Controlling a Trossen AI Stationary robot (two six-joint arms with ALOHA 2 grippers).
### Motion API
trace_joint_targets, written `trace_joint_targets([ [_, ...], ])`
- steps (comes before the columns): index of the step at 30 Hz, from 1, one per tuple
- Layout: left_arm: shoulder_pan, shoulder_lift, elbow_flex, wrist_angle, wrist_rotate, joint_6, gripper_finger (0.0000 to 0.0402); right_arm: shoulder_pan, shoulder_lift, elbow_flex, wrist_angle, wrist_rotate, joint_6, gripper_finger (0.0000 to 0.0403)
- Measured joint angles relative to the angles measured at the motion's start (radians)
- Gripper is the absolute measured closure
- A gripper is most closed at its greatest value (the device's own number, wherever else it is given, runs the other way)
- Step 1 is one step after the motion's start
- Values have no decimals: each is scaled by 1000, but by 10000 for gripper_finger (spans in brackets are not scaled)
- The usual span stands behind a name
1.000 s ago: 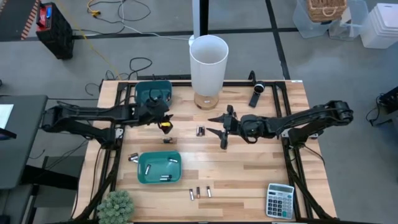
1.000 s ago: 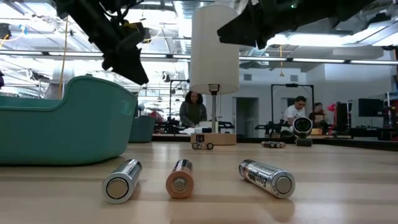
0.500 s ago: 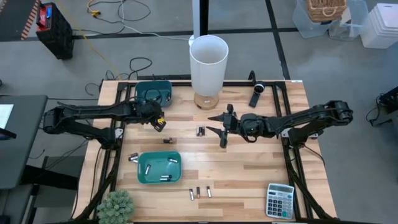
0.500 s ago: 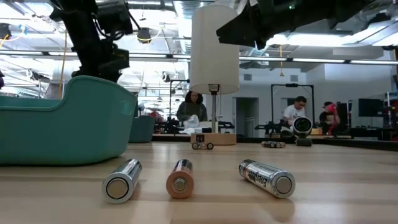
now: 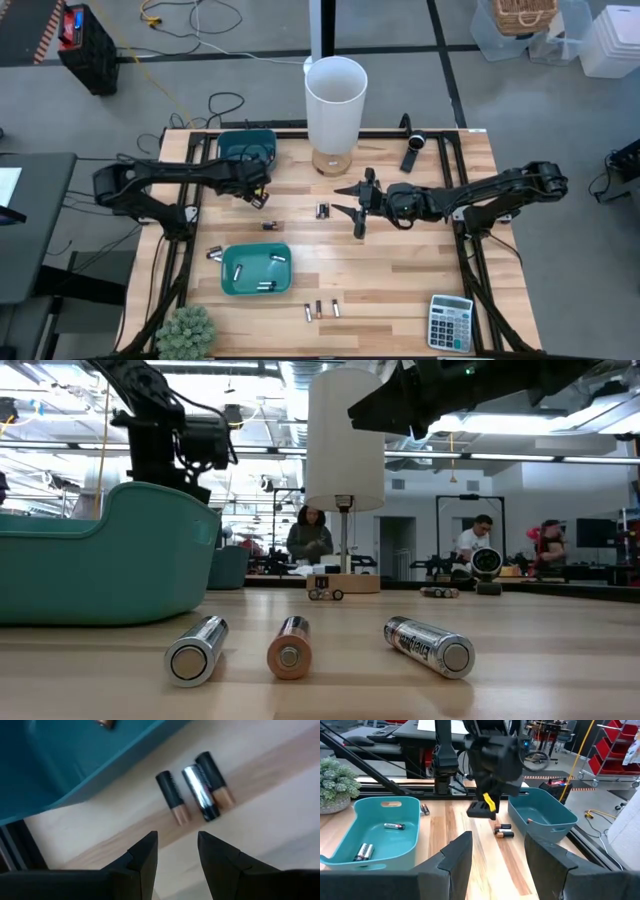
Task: Sort batteries
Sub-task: Put the black battery into the blue bin
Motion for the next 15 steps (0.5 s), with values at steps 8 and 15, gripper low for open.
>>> trace_joint_targets([
  [8, 20, 72, 0, 65, -4, 3, 267, 0, 0, 0, -5, 0, 0, 207],
  [15, 24, 73, 0, 83, -15, 13, 267, 0, 0, 0, -9, 0, -4, 207],
])
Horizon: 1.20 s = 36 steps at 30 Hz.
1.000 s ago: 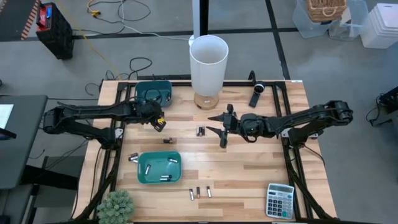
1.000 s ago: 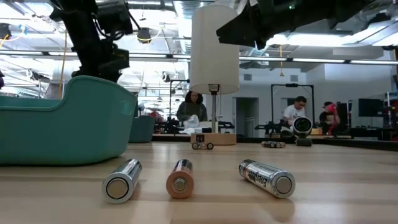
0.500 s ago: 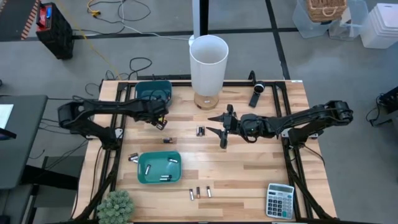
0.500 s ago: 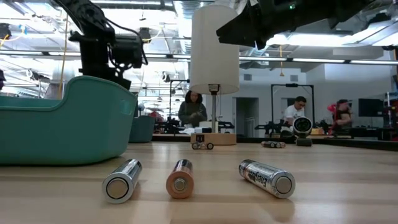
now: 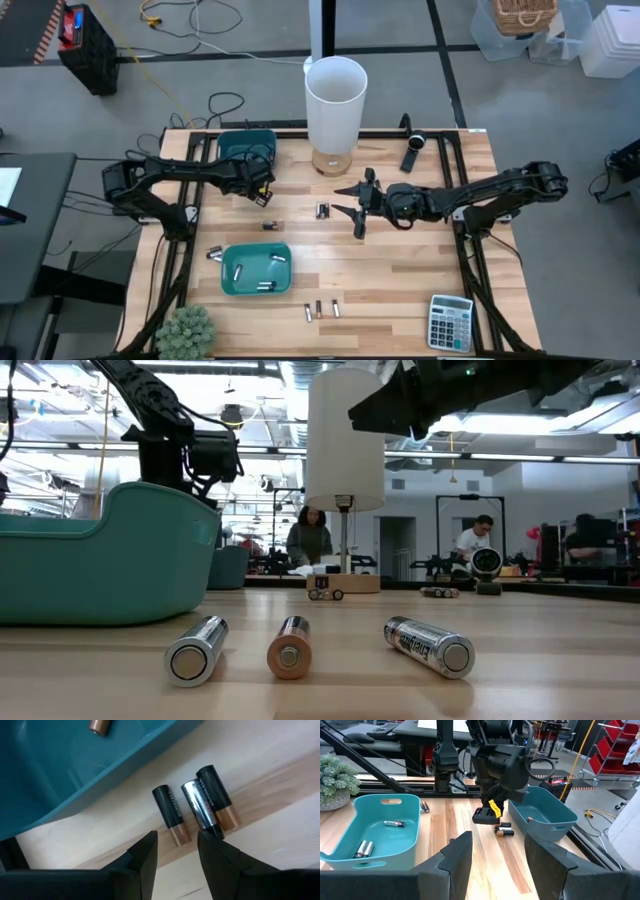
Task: Sort batteries
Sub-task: Put the black battery into the blue bin
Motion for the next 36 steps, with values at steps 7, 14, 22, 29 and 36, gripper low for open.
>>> trace_joint_targets([
  [7, 14, 0, -1, 7, 0, 4, 267, -4, 0, 0, -13, 0, 1, 207],
  [14, 37, 0, -50, 55, 1, -1, 267, -4, 0, 0, -12, 0, 4, 207],
  [22, 44, 0, -79, 127, 9, 19, 267, -4, 0, 0, -11, 0, 4, 207],
  [29, 49, -2, -112, 171, 45, 31, 267, -5, 0, 0, -11, 0, 3, 207],
  [36, 49, -2, -113, 172, 47, 36, 274, -5, 0, 0, -11, 0, 3, 207],
])
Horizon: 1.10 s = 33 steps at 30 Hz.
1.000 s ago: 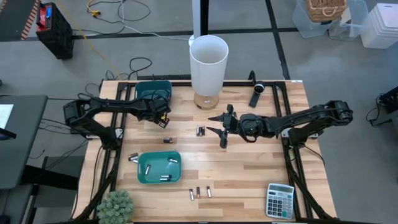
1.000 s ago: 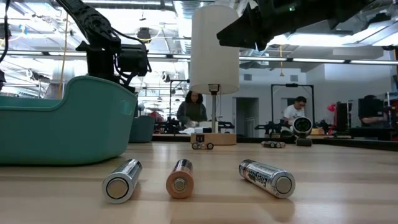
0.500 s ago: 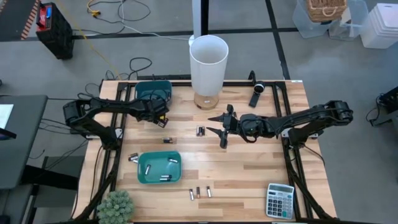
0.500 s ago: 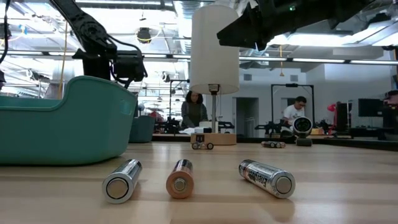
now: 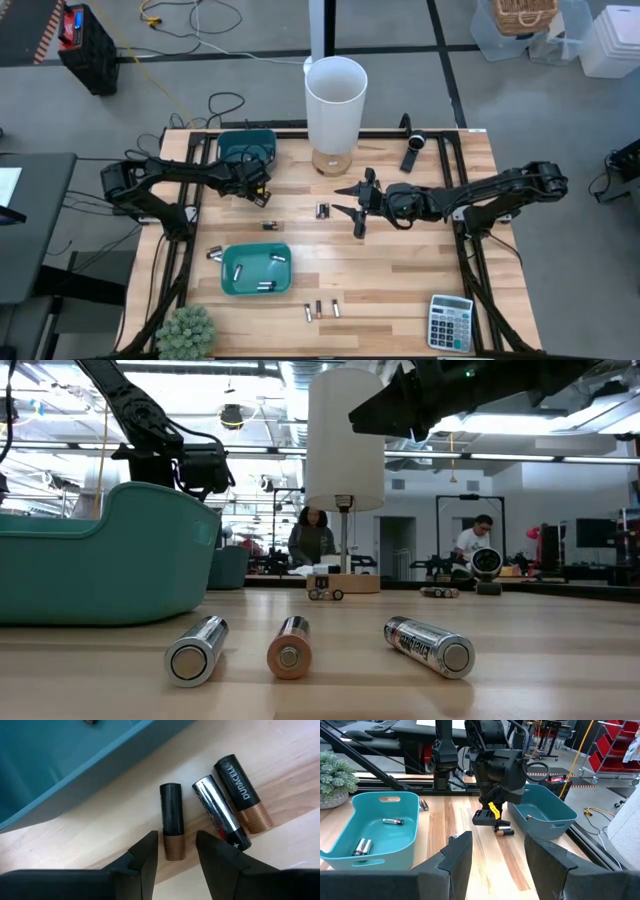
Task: Sort batteries
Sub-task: Put the black battery into the blue bin
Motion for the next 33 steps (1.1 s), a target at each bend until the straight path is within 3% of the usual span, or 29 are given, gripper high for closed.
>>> trace_joint_targets([
  [10, 0, 0, 0, -1, 2, 9, 364, 0, 0, 0, 0, 0, 0, 207],
  [33, -37, -40, -5, -66, -30, -18, 364, 0, 0, 0, 0, 0, 0, 207],
])
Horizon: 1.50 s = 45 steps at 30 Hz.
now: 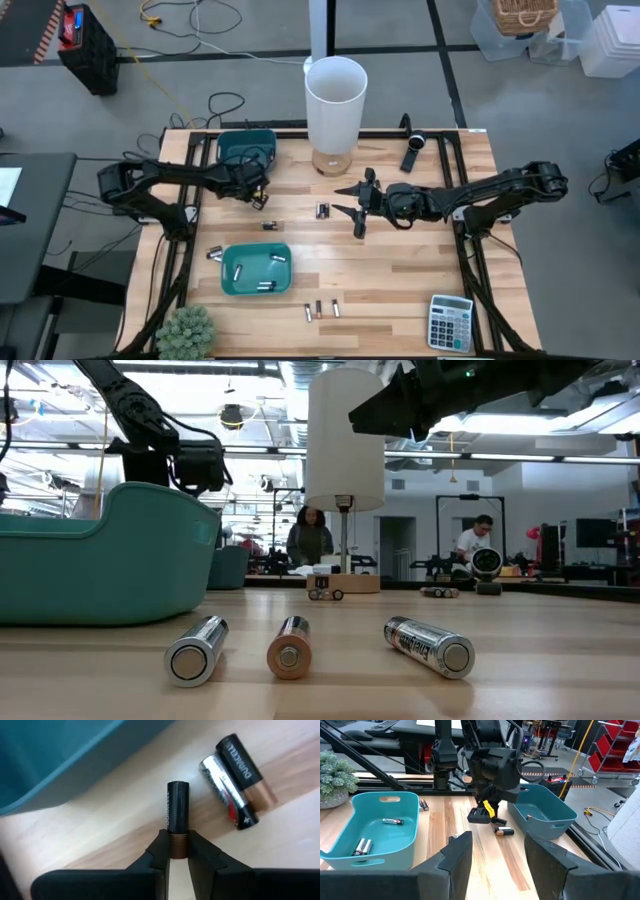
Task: Sort batteries
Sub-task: Put the black battery into the blue bin
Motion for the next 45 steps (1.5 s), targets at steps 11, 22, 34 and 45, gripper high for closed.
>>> trace_joint_targets([
  [11, -73, -208, 1, -65, -4, 3, 364, 0, 0, 0, 0, 0, 0, 207],
  [22, -236, -519, 2, -15, 62, 188, 365, 0, 0, 0, -4, 0, 0, 207],
  [34, -489, -577, 3, 260, 278, 555, 365, 0, 0, 0, -1, 0, 0, 207],
  [45, -604, -554, 4, 336, 422, 649, 365, -7, 0, 0, -7, 0, 0, 207],
])
